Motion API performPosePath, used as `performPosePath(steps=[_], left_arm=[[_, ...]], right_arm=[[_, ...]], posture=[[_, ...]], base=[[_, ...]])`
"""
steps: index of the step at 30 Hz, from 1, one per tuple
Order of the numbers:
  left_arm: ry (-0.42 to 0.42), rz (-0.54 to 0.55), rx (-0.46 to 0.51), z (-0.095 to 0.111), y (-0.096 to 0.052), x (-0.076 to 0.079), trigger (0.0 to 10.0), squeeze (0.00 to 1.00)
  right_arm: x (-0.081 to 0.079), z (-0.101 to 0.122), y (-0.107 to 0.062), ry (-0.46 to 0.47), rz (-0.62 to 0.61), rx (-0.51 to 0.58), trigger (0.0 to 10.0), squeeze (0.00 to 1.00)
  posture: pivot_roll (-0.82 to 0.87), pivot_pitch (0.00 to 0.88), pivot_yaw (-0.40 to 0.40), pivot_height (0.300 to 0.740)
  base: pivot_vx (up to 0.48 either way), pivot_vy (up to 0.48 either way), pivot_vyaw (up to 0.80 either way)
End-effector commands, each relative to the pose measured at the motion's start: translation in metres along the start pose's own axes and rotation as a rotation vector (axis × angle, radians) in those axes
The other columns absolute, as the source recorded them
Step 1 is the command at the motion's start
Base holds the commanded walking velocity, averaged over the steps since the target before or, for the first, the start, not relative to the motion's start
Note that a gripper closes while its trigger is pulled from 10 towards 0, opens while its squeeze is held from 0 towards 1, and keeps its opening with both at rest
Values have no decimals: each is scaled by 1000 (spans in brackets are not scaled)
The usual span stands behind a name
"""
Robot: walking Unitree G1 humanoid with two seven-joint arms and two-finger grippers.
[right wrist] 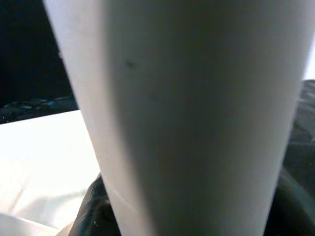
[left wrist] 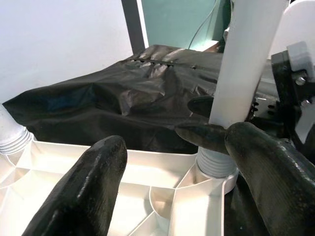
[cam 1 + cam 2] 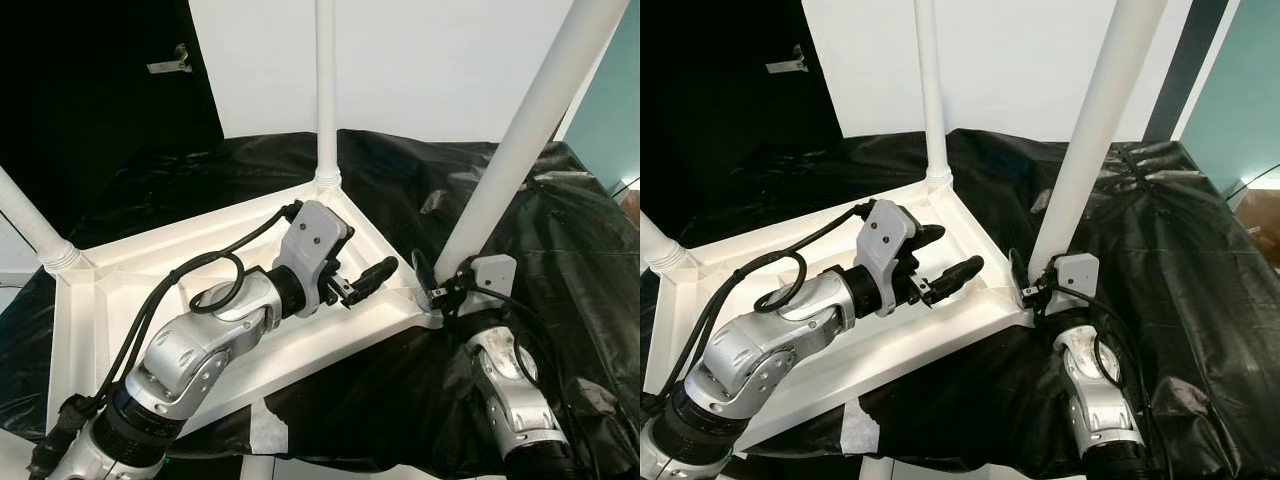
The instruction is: Building children table
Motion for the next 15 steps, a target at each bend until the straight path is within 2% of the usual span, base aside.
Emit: performPosePath(steps=[1, 3, 13, 14, 15], left_arm=[[18, -166, 34, 6, -3, 18, 10000, 0], [18, -165, 35, 6, -2, 18, 10000, 0], [18, -164, 38, 6, -2, 19, 10000, 0], [18, -164, 38, 6, -3, 19, 10000, 0], [18, -162, 37, 6, -3, 20, 10000, 0]], right_arm=[[12, -60, -22, 69, -66, -253, 10000, 0], [11, -61, -20, 63, -39, -296, 10000, 0], [8, -67, -20, 80, -7, -368, 10000, 0], [8, -68, -21, 92, -12, -379, 10000, 0], [11, -71, -22, 160, -54, -383, 10000, 0]], posture=[[-30, 0, 53, 740], [-30, 0, 49, 740], [-27, 0, 41, 740], [-25, 0, 38, 740], [-24, 0, 37, 740]], base=[[0, 0, 0], [0, 0, 0], [0, 0, 0], [0, 0, 0], [0, 0, 0]])
Point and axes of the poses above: a point about 5 cm out from each wrist's last joint towards the gripper, its own y axis pointing out of the wrist towards the gripper, its own z axis along the axis of the wrist's last joint, x = y × z, the point moved 6 cm from there along y, pointing out of the wrist towards the gripper, and after that the axes turned 12 degrees about y, right-handed, at the moved point
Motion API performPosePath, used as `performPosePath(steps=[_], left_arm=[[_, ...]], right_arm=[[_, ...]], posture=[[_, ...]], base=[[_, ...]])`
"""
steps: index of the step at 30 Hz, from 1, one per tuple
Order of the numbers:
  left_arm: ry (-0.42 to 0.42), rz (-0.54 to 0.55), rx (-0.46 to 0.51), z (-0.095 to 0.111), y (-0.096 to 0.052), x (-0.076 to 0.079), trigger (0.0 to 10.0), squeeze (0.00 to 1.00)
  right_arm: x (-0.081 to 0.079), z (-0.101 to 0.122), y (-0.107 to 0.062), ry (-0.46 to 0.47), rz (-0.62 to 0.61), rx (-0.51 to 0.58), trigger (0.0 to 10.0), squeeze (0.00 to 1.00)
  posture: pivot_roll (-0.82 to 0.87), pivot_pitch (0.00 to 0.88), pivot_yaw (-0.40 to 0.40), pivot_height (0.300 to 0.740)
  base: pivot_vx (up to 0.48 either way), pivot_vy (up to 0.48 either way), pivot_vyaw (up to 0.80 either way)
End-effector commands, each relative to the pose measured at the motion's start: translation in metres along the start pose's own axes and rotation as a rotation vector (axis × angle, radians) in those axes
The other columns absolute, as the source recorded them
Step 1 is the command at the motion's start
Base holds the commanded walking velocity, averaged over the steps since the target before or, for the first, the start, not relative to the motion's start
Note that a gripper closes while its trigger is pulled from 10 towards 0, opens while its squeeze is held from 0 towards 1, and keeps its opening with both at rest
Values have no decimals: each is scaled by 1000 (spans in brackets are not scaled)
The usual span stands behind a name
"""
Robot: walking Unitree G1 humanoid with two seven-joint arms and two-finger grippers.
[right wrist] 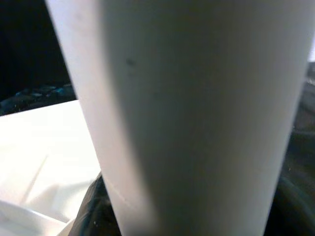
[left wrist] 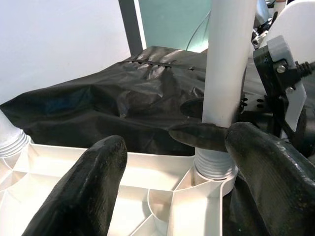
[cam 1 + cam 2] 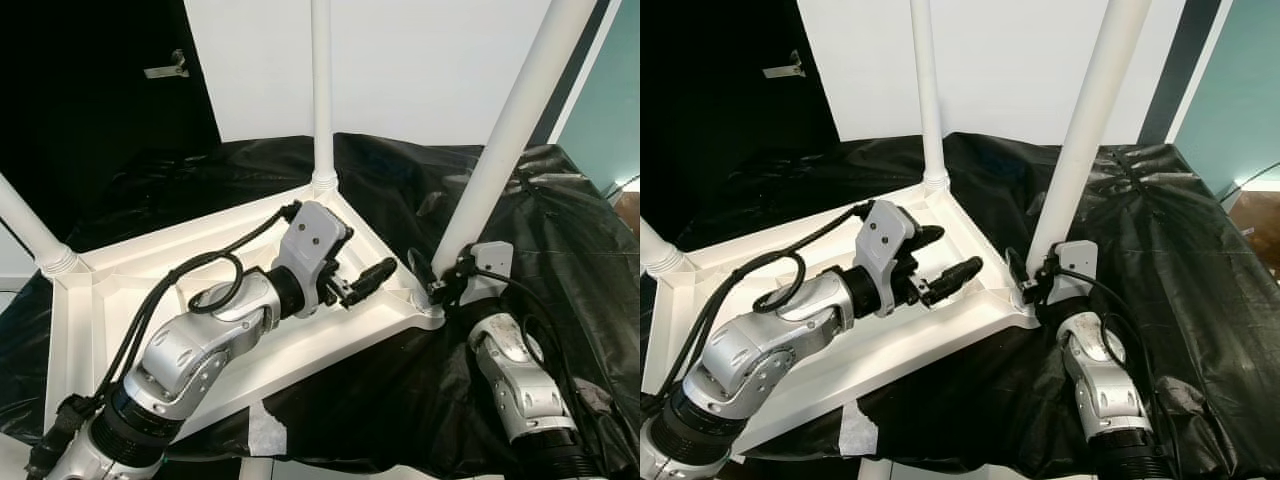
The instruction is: Building children table
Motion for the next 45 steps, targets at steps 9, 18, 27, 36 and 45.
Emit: performPosePath(steps=[9, 18, 27, 36, 45], left_arm=[[17, -162, 41, 8, -3, 20, 10000, 0], [18, -163, 47, 11, -3, 19, 10000, 0], [19, -154, 49, 13, -5, 16, 10000, 0], [13, -155, 52, 15, -5, 15, 10000, 0], [16, -155, 51, 15, -6, 14, 10000, 0]], right_arm=[[28, -72, -26, 222, -187, -259, 10000, 0], [26, -75, -30, 49, -158, -279, 10000, 0], [21, -81, -37, -141, -86, -269, 10000, 0], [16, -82, -44, -222, -49, -241, 10000, 0], [15, -60, -46, -89, -63, -74, 10000, 0]], posture=[[-29, 0, 41, 740], [-31, 0, 46, 740], [-26, 7, 50, 740], [-28, 18, 59, 740], [-25, 15, 70, 740]], base=[[0, 0, 0], [0, 0, 0], [0, 0, 0], [0, 0, 0], [0, 0, 0]])
Point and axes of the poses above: a point about 5 cm out from each wrist's last joint towards the gripper, its own y axis pointing out of the wrist towards the gripper, its own z axis along the axis of the wrist's last joint, x = y × z, the point moved 6 cm from there along y, pointing out of the wrist towards the gripper, and after that the axes turned 12 degrees about y, right-handed, at the moved point
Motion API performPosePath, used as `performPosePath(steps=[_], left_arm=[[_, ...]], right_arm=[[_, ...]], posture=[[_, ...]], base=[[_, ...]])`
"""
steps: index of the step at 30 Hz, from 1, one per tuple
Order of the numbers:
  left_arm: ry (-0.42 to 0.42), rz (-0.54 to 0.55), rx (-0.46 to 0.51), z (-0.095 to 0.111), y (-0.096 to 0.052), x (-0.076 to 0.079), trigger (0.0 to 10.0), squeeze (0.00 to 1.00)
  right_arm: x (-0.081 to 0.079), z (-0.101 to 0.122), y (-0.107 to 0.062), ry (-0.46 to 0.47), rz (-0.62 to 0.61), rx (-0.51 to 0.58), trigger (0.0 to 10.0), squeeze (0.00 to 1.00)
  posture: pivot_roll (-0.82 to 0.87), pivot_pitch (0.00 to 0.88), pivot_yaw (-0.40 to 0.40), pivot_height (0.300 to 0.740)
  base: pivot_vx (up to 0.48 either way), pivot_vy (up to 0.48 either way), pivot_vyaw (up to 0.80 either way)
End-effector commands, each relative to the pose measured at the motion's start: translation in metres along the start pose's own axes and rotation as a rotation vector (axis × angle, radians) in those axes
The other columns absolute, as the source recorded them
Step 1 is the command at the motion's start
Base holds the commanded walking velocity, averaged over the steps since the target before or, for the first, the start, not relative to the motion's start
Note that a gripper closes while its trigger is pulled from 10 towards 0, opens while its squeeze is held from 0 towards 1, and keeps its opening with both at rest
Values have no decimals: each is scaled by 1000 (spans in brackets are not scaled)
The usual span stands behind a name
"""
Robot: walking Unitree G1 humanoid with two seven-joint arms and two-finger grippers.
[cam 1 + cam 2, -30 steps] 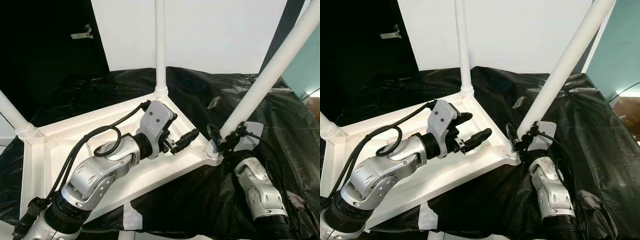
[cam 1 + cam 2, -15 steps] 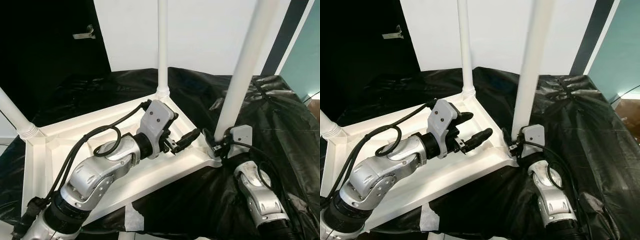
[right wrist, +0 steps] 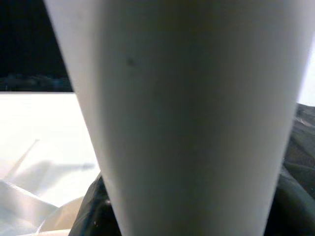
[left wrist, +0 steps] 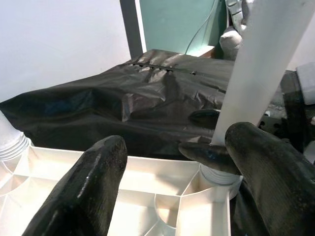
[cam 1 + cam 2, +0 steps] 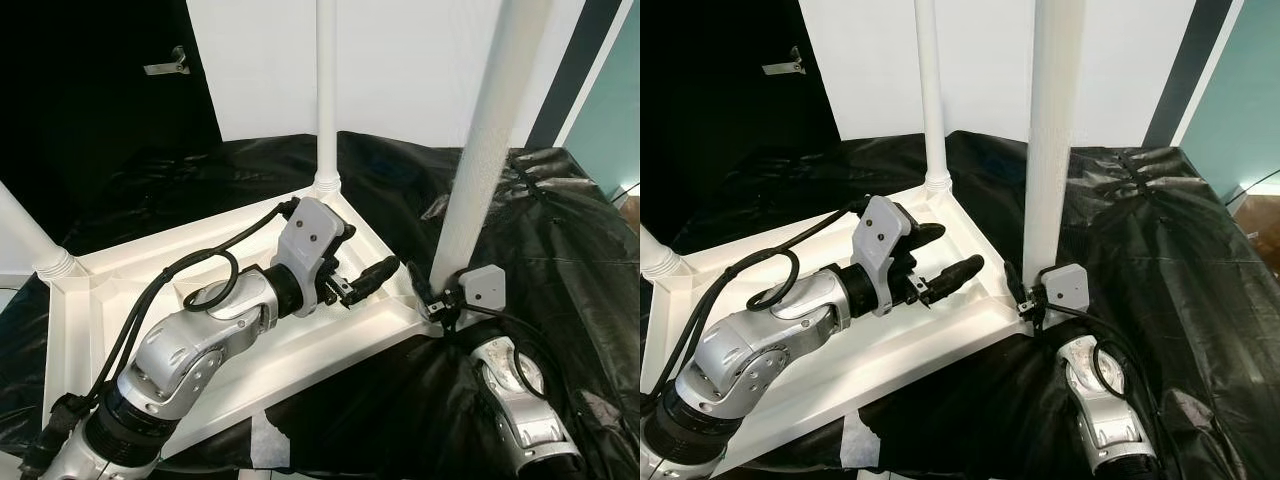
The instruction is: Building children table
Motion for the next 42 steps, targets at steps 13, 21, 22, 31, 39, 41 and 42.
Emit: performPosePath(steps=[13, 21, 22, 31, 39, 41, 42], left_arm=[[32, -147, 29, 8, -3, 11, 10000, 0], [30, -149, 31, 8, -2, 12, 10000, 0], [30, -149, 31, 8, -2, 12, 10000, 0], [31, -145, 31, 8, -3, 11, 10000, 0], [32, -144, 33, 8, -3, 11, 10000, 0], [33, -145, 34, 9, -4, 12, 10000, 0], [33, -145, 34, 9, -4, 12, 10000, 0]], right_arm=[[24, -61, -31, 391, -207, -183, 10000, 0], [27, -79, -32, 254, -171, -323, 10000, 0], [27, -79, -32, 254, -171, -323, 10000, 0], [26, -84, -33, -27, 0, -422, 10000, 0], [24, -85, -34, 91, -4, -426, 10000, 0], [24, -86, -34, 213, -26, -437, 10000, 0], [24, -86, -34, 213, -26, -437, 10000, 0]], posture=[[-29, 14, 80, 740], [-29, 14, 76, 740], [-29, 14, 76, 740], [-28, 14, 71, 740], [-26, 15, 70, 740], [-30, 17, 73, 740], [-30, 17, 73, 740]], base=[[0, 0, 0], [0, 0, 0], [0, 0, 0], [0, 0, 0], [0, 0, 0], [0, 0, 0], [0, 0, 0]])
Point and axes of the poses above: a point about 5 cm out from each wrist's last joint towards the gripper, its own y axis pointing out of the wrist towards the gripper, its own z axis along the axis of the wrist's last joint, x = y × z, the point moved 6 cm from there along y, pointing out of the wrist towards the gripper, and after that the axes turned 12 degrees about y, right-handed, at the moved point
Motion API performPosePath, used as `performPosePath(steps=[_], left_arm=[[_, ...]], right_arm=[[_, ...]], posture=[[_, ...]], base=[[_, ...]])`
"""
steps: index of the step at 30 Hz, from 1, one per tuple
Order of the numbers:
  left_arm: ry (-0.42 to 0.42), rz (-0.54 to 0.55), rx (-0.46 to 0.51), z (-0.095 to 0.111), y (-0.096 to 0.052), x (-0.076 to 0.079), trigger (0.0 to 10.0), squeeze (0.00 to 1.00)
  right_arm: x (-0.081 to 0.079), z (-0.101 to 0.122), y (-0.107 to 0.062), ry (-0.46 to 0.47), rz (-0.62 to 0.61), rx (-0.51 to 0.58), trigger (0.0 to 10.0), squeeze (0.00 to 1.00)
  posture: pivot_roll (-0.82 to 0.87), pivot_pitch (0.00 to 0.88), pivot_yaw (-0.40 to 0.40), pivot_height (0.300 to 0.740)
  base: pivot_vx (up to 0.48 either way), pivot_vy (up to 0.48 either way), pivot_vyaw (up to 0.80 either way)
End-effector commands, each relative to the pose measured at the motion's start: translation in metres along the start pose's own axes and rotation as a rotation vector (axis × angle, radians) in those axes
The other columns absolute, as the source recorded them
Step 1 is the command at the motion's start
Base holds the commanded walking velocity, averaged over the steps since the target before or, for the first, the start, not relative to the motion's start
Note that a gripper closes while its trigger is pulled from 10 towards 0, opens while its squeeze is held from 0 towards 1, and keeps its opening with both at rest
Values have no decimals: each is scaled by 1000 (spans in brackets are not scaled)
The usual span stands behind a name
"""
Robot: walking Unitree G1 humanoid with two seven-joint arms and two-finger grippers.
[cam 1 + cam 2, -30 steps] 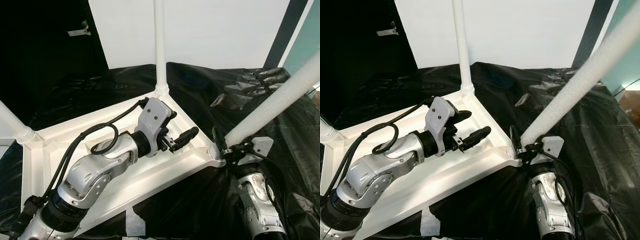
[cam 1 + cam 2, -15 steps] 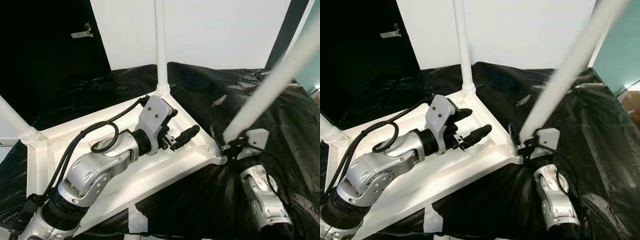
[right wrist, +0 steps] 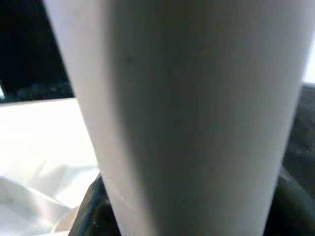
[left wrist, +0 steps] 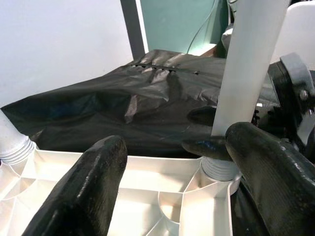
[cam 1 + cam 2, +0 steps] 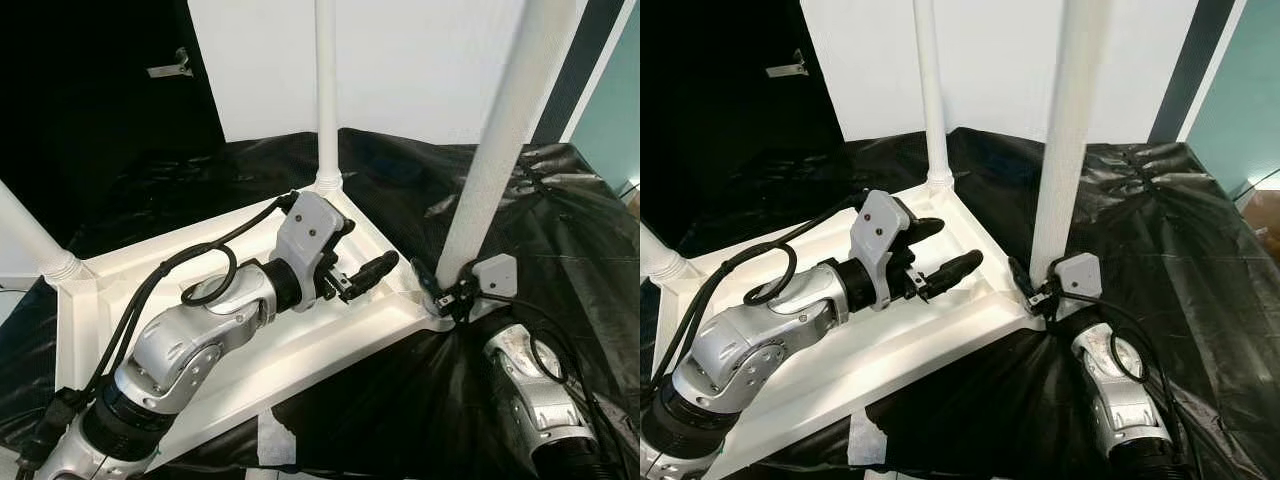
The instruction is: Building children table
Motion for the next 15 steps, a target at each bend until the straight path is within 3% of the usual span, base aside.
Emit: performPosePath(steps=[1, 8, 15], left_arm=[[15, -148, 32, 6, -3, 15, 10000, 0], [14, -151, 35, 6, -2, 16, 10000, 0], [14, -148, 39, 7, -1, 17, 10000, 0]], right_arm=[[14, -86, -37, 187, -101, -375, 10000, 0], [24, -81, -35, 250, -143, -383, 10000, 0], [33, -77, -32, 425, -232, -345, 10000, 0]], posture=[[-32, 18, 73, 740], [-37, 17, 71, 740], [-34, 16, 65, 740]], base=[[0, 0, 0], [0, 0, 0], [0, 0, 0]])
Point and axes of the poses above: a point about 5 cm out from each wrist's last joint towards the gripper, its own y axis pointing out of the wrist towards the gripper, its own z axis along the axis of the wrist's last joint, x = y × z, the point moved 6 cm from there along y, pointing out of the wrist towards the gripper, and after that the axes turned 12 degrees about y, right-handed, at the moved point
